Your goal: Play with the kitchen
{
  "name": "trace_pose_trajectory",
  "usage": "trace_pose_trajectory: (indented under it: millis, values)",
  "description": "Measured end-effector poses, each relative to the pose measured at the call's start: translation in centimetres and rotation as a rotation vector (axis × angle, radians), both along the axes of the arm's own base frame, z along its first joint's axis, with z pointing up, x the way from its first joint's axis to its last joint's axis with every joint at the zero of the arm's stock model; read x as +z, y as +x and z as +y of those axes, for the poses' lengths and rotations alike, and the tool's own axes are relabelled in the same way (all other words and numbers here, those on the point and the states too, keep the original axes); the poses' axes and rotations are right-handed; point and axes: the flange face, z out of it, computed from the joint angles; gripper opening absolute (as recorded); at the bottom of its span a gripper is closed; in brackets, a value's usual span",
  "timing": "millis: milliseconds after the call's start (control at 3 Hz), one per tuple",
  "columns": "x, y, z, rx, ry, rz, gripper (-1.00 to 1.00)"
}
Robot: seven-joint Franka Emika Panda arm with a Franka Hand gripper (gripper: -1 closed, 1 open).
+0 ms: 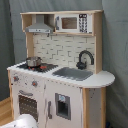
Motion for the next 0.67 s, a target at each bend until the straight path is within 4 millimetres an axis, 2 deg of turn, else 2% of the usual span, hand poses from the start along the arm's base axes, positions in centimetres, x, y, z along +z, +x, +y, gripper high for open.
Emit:
trace_pose_trajectory:
  millis: [667]
  values:
    - [-1.8,-0.2,-3.4,0.082,-0.038,-0.019,1.00]
